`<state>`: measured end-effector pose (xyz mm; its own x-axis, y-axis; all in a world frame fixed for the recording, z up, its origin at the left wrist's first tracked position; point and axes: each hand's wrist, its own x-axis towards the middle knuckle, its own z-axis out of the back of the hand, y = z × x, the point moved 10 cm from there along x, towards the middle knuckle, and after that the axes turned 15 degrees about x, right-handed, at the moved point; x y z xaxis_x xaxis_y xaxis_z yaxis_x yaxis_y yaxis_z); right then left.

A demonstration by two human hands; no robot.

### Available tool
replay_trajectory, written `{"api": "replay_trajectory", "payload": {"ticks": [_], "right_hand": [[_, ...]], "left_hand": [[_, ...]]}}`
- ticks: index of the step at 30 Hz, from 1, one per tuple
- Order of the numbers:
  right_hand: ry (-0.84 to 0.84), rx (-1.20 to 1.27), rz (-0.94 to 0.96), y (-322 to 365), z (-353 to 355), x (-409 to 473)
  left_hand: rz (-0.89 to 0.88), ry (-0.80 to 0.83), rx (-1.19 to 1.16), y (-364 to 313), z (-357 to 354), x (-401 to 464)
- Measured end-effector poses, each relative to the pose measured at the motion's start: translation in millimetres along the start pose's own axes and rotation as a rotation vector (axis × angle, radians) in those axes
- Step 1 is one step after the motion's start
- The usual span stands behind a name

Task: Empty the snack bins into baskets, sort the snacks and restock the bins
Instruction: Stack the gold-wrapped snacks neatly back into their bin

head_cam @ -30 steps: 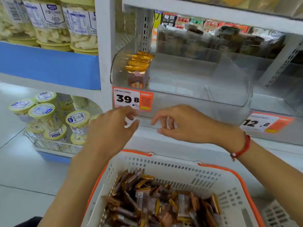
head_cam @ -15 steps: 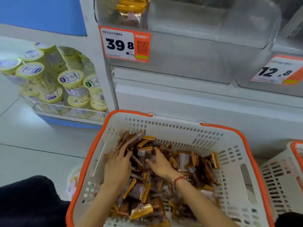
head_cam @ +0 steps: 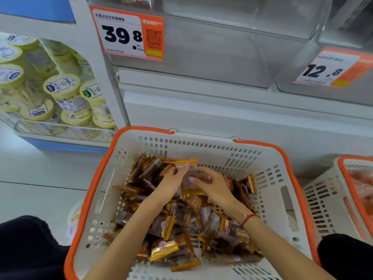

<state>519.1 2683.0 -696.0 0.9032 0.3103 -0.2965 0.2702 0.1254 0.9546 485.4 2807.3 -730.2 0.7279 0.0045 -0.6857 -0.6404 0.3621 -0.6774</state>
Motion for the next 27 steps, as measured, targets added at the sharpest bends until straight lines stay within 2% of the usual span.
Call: {"api": "replay_trajectory", "payload": {"ticks": [3,6,8,10,11,12,13,14,16,17,19,23,25,27], "right_hand": [[0.351,0.001,-0.172,1,-21,-12],[0.505,0.012,-0.266,-7,-25,-24],[0.563,0.158,-0.340,-10,-26,-31],[0.465,0.328,-0.409,-23,-17,-24],[0.340,0.289,-0.406,-35,-5,-13],[0.229,0.114,-0.368,-50,10,-1],[0.176,-0.192,-0.301,-62,21,9],[0.206,-0.514,-0.240,-74,23,15],[0.369,-1.033,-0.129,-105,9,17],[0.429,-1.205,-0.073,-113,1,16],[0.432,-1.409,0.028,-112,-11,19],[0.380,-1.441,0.298,-92,-14,16],[0.297,-1.290,0.379,-75,3,11],[0.172,-0.980,0.250,-55,31,11]], "left_hand": [[0.007,-0.015,-0.121,-3,-3,8],[-0.001,0.026,-0.005,-3,-9,1],[-0.060,0.054,0.062,-3,-13,1],[-0.061,-0.015,0.027,5,-3,5],[-0.048,-0.077,0.004,12,7,7],[-0.022,-0.138,-0.031,17,20,5],[-0.005,-0.180,-0.067,22,31,6],[0.008,-0.193,-0.096,25,39,6],[0.022,-0.136,-0.143,30,45,7],[0.018,-0.081,-0.192,29,43,5],[0.020,-0.005,-0.283,27,38,0],[0.004,0.110,-0.528,14,25,-11],[0.005,0.174,-0.595,8,19,-14],[-0.003,0.190,-0.554,6,17,-14]]}}
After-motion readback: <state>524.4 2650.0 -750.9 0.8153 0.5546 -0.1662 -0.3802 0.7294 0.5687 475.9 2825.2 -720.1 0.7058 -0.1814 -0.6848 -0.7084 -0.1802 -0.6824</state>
